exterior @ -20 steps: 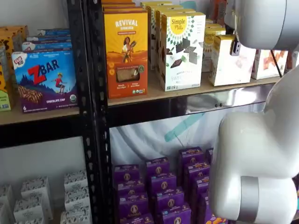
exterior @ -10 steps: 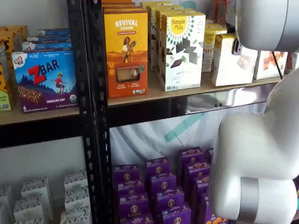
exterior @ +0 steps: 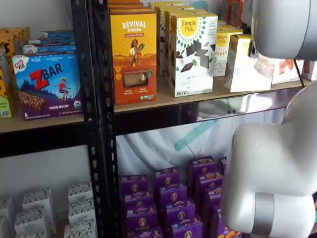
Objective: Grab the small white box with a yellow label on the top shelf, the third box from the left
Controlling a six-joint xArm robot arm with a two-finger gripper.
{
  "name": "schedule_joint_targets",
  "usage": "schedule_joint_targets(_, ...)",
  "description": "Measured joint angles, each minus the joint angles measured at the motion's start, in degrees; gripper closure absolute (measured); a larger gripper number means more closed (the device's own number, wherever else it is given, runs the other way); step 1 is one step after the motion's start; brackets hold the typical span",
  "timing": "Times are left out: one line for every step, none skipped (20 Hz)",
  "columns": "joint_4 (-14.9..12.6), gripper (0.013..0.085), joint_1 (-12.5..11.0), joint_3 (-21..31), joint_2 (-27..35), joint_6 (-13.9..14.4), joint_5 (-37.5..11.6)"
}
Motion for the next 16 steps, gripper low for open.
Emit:
schedule_joint_targets(0.0, 0.0610, 0.0, 0.6, -0.9, 0.0, 0.2)
schedule_joint_targets(-0.1, 0.0610, 0.1, 1.0, -1.4, 0.1, 0.3)
schedule_joint_targets(-0.3, 0.0610, 0.1, 1.4, -2.0, 0.1, 0.4)
schedule_joint_targets(-0.4, 0.0610, 0.1, 1.9, -2.7, 0.1, 0.5)
schedule_joint_targets(-0.6, 0.0610, 0.1, 2.6, -3.4, 0.1, 0.4)
schedule_joint_targets(-0.8, 0.0610, 0.1, 3.1, -4.0, 0.0, 0.4)
schedule_joint_targets(-1.0, 0.0610, 0.1, 3.7, -4.6, -0.1, 0.4)
schedule_joint_targets(-1.1, 0.0610, 0.1, 4.2, -5.1, -0.1, 0.3)
schedule_joint_targets(-1.2, 0.0610, 0.0, 4.7, -5.6, -0.2, 0.2)
schedule_joint_targets(-1.3, 0.0610, -0.1, 5.1, -6.1, -0.4, 0.2)
schedule_joint_targets(-1.3, 0.0610, -0.3, 5.5, -6.5, -0.5, 0.1)
schedule_joint_targets(-1.3, 0.0610, -0.4, 5.9, -6.8, -0.6, 0.1)
schedule_joint_targets(-1.3, 0.0610, -0.6, 6.2, -7.2, -0.8, 0.1)
schedule_joint_targets(-1.3, 0.0610, -0.7, 6.4, -7.4, -0.9, 0.1)
schedule_joint_targets(-1.4, 0.0610, -0.8, 6.7, -7.7, -1.0, 0.1)
schedule_joint_targets(-1.4, 0.0610, -0.8, 6.9, -7.9, -1.1, 0.1)
